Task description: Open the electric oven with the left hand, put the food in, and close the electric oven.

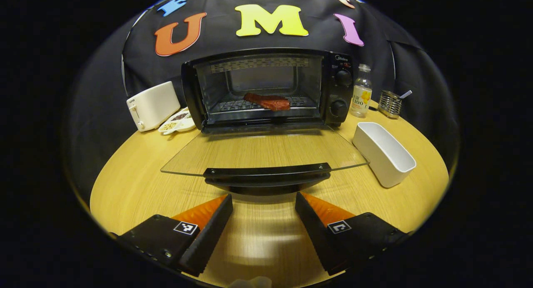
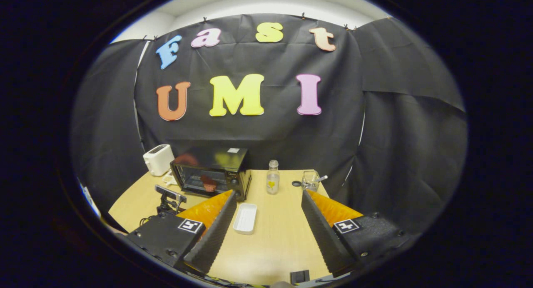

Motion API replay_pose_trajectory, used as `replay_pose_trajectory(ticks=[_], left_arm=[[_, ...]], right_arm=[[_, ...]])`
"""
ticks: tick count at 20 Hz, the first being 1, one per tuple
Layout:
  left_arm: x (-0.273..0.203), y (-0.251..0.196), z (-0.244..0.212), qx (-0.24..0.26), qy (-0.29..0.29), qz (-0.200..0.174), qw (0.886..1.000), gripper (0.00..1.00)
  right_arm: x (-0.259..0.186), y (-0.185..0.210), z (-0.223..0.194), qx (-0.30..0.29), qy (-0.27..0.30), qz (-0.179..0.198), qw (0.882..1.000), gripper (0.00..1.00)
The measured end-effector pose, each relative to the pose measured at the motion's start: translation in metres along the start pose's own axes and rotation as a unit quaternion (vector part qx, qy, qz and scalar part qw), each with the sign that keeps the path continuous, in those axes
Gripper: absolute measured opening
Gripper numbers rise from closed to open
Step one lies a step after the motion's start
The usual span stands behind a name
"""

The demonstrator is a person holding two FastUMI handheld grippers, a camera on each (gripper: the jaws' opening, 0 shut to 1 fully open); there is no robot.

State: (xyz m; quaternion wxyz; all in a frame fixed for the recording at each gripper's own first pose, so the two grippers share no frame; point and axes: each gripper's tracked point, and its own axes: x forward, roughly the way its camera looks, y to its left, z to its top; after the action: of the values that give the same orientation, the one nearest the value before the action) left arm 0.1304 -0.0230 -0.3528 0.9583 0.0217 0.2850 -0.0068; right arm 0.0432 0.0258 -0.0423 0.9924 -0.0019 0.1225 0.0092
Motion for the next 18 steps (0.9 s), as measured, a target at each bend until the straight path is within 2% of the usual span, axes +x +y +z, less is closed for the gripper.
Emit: replay_pose_trajectory(ticks=[10, 12, 18], left_arm=[[-0.002, 0.003, 0.026, 0.008, -0.012, -0.009, 1.0, 0.97], [-0.004, 0.004, 0.041, 0.01, -0.021, -0.011, 1.0, 0.97], [-0.006, 0.003, 0.11, 0.004, -0.074, -0.025, 0.997, 0.97]], right_arm=[[0.011, -0.002, -0.009, 0.024, 0.004, -0.005, 1.0, 0.99], [0.014, -0.001, -0.009, 0.028, 0.0, -0.003, 1.0, 0.97], [0.016, -0.003, -0.006, 0.038, -0.006, -0.006, 0.999, 0.99]])
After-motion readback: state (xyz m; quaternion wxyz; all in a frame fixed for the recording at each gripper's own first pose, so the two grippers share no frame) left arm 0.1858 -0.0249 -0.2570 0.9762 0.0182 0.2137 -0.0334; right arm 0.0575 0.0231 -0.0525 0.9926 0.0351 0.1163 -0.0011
